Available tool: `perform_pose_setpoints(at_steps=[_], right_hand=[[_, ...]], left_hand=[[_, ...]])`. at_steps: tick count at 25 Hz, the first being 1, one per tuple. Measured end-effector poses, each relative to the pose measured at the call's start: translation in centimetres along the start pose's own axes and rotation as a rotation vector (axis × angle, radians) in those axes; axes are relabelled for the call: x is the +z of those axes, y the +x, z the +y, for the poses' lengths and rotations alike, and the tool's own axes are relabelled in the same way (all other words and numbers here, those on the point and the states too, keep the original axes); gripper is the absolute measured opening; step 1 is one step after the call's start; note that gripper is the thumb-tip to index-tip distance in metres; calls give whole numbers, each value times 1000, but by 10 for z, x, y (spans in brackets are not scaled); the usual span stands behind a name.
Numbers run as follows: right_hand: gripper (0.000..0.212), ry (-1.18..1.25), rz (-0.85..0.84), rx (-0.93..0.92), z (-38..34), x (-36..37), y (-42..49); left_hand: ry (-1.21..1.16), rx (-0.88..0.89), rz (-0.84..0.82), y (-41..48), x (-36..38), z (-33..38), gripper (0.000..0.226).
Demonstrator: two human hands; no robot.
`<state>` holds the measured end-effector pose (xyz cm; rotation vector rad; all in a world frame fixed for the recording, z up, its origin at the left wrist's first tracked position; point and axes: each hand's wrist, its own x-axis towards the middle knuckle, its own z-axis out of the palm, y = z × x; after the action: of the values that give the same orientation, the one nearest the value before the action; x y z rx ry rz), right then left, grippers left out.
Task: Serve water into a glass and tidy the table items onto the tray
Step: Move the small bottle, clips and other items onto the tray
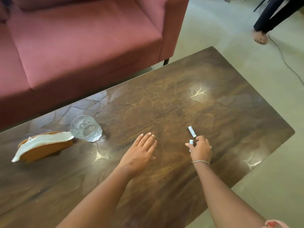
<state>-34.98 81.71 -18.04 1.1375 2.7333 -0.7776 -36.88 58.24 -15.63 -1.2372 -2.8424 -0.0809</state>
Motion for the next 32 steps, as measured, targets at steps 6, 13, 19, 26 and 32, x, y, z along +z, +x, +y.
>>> perform_pose_setpoints(at_steps=[6,13,19,26,32], right_hand=[[24,25,-37,5,14,17,8],[24,57,109,-128,37,-8,-14],[31,81,200,-272,63,-12,-20],[34,60,257,-385,61,-12,-20],[18,35,329,-588,22,-4,-35]], left_hand=[[9,153,-47,40,13,6,41],[-69,345,-56,130,28,49,39],[7,363,-285,161,52,72,43],[-80,171,-239,145,49,66,20],[-565,-481,-108,73,12,39,17]])
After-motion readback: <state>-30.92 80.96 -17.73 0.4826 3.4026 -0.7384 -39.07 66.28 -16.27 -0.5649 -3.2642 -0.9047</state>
